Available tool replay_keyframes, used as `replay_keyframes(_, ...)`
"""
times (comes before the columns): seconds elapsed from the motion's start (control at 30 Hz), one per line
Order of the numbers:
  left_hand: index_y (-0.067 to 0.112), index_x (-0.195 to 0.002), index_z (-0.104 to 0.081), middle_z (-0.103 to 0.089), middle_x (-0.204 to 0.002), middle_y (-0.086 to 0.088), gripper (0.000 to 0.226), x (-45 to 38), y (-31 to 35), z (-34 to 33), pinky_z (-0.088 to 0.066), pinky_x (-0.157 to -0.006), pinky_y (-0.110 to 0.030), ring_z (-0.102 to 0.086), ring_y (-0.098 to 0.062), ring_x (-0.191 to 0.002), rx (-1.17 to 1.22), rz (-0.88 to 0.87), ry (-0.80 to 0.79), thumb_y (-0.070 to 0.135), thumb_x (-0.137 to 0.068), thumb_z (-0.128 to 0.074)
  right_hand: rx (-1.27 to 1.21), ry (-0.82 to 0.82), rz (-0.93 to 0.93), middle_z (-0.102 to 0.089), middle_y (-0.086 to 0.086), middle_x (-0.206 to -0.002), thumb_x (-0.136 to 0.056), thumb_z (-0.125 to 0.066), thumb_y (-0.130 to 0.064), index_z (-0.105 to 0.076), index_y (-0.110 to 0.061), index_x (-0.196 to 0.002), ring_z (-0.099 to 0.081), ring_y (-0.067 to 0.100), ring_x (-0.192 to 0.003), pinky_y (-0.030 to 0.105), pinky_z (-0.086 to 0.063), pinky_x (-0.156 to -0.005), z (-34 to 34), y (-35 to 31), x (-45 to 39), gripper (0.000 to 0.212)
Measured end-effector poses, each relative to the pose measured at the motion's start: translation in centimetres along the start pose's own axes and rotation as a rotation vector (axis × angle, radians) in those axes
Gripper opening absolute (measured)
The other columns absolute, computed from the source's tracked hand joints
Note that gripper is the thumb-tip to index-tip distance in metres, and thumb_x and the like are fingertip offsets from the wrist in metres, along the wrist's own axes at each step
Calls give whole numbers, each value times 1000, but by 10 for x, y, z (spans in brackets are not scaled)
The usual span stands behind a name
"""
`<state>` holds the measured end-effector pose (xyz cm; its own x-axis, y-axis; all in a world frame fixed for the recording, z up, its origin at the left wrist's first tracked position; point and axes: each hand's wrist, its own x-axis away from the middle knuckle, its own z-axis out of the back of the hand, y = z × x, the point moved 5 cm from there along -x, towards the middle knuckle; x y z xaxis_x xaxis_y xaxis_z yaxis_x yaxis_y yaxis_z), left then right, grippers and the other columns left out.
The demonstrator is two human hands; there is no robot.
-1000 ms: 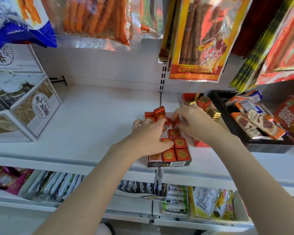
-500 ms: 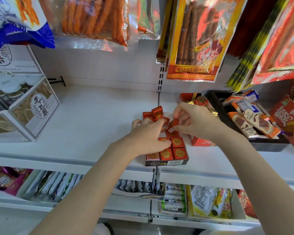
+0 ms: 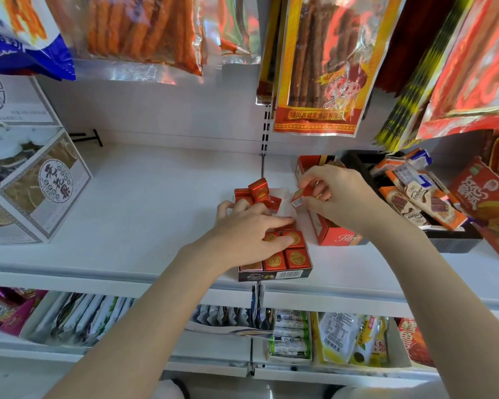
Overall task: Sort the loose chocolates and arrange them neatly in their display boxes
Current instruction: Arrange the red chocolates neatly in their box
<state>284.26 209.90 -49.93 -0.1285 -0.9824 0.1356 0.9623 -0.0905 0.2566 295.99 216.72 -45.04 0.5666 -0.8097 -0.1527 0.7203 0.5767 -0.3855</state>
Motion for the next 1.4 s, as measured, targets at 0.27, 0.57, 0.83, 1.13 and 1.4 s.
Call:
replay_keyframes(0.27,38,-118,-56,-58,-119,11,37,6,-6,15,-15,-103,-38,-39,-12,-117,-19,-14,103,47,-94,-29,-29,-6,5,-53,-6,-95,-86,-59,-16,-59,-16,-105,-54,10,-84,20,-43,-75,3,-3,4,19)
replay_keyframes(0.57,25,-126,-52,-53,-126,0,35,1,9,9,-38,-99,-30,-46,-15,-118,249,-19,0,16,-96,-35,-62,4,22,-62,1,-102,-84,-59,-13,-60,-14,-104,-57,12,-88,24,-49,-81,4,-1,7,20)
replay_keyframes(0.83,17,-125,-50,-56,-126,1,36,3,1,17,-46,-96,-27,-54,-11,-115,456,42,81,7,-91,-43,-119,-64,31,-57,-3,-94,-79,-67,-16,-57,-18,-104,-60,18,-92,32,-53,-84,-3,-5,4,27)
replay_keyframes(1.13,22,-133,-36,-60,-122,-1,44,4,-3,10,-49,-93,-40,-57,-21,-109,334,83,33,19,-89,-46,105,-163,108,-42,-1,-93,-82,-62,-35,-58,-18,-115,-42,12,-87,23,-38,-73,-32,-23,4,37)
replay_keyframes(1.4,19,-133,-38,-58,-129,3,43,6,-1,15,-45,-100,-37,-53,-16,-118,377,84,32,13,-92,-43,129,-256,87,-55,7,-110,-91,-48,-18,-63,-15,-109,-54,19,-99,31,-49,-88,-21,-22,9,23)
